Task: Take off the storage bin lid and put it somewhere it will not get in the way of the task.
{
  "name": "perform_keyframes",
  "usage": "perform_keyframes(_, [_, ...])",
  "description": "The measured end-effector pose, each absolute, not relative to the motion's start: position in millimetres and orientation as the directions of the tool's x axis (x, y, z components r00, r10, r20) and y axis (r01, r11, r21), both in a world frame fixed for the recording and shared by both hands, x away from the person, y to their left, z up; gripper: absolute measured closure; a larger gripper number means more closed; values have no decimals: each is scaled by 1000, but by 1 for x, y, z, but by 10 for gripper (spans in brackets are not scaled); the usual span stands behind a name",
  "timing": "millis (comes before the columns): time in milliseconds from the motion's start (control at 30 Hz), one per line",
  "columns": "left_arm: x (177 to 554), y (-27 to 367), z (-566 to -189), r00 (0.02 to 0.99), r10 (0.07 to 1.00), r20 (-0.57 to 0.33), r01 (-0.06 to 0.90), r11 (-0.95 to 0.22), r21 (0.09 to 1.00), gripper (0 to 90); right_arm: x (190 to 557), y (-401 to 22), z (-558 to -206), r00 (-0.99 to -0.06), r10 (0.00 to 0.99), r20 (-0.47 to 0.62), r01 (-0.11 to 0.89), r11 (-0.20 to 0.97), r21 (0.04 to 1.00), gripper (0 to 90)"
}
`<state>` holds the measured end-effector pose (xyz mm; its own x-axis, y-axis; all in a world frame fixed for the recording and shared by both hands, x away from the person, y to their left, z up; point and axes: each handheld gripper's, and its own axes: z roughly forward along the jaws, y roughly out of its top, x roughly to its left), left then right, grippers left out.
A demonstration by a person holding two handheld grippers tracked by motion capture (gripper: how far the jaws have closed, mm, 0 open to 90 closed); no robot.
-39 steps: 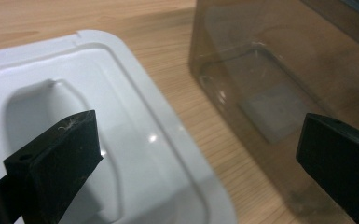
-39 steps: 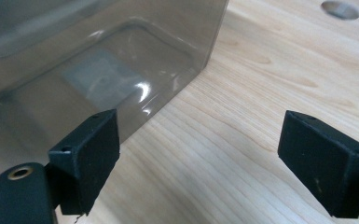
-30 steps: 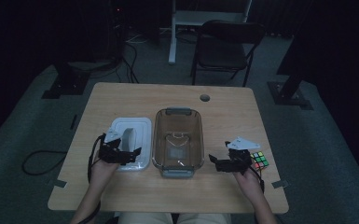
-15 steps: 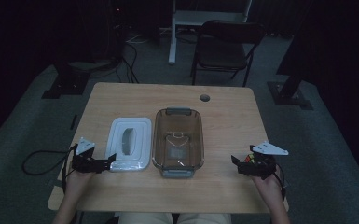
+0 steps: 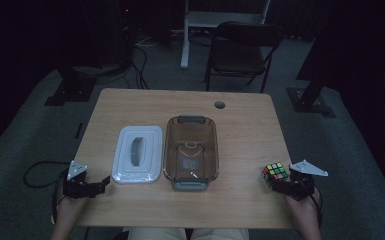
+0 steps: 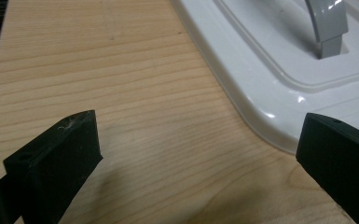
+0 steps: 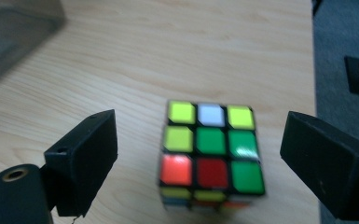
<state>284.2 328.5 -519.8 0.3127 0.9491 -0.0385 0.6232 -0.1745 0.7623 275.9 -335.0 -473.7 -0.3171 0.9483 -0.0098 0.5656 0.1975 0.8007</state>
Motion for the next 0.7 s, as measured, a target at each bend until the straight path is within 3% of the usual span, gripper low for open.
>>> perform_keyframes(267, [288,323,-524,351,936,10,680,-263,684,5,275,-345,-491,-303,952,37,609,163,776,107])
perform_keyframes(700, [295,317,-524,290,957,12,697,-220,682,5,285,-341,-501,-302,953,36,643,176,746,109])
